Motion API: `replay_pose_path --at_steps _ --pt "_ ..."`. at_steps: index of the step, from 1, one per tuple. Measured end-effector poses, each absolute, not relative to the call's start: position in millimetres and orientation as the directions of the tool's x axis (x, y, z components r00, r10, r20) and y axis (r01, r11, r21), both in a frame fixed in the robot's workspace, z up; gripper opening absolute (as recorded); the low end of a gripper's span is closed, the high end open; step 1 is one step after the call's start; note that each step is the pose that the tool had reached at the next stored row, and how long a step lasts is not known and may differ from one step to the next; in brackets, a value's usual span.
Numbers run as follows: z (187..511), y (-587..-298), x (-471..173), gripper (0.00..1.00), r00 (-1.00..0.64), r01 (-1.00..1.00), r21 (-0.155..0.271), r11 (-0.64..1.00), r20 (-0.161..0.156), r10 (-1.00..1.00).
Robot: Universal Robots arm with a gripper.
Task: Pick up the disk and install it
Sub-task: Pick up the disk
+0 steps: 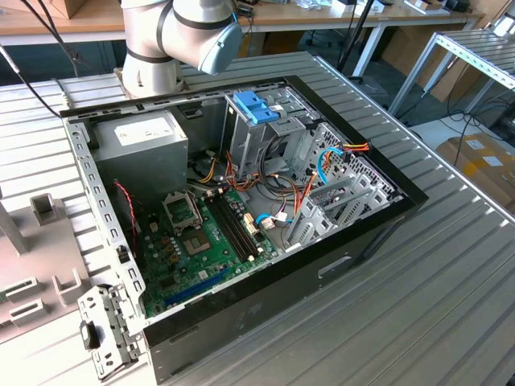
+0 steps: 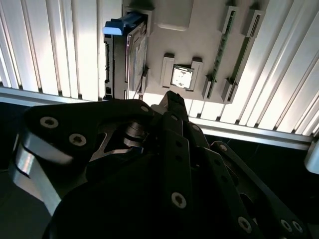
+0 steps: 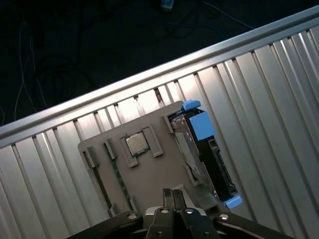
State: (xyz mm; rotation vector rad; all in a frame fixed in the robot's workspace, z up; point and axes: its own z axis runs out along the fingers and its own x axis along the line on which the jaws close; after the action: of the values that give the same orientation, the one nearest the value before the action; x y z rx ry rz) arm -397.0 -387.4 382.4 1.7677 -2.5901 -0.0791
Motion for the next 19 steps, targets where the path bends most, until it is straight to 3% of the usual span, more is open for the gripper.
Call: replay_pose_path --at_steps 19 --pt "382.3 -387.4 -397.0 0.11 -0.165 -0.985 0.044 0.164 -0.024 -0.986"
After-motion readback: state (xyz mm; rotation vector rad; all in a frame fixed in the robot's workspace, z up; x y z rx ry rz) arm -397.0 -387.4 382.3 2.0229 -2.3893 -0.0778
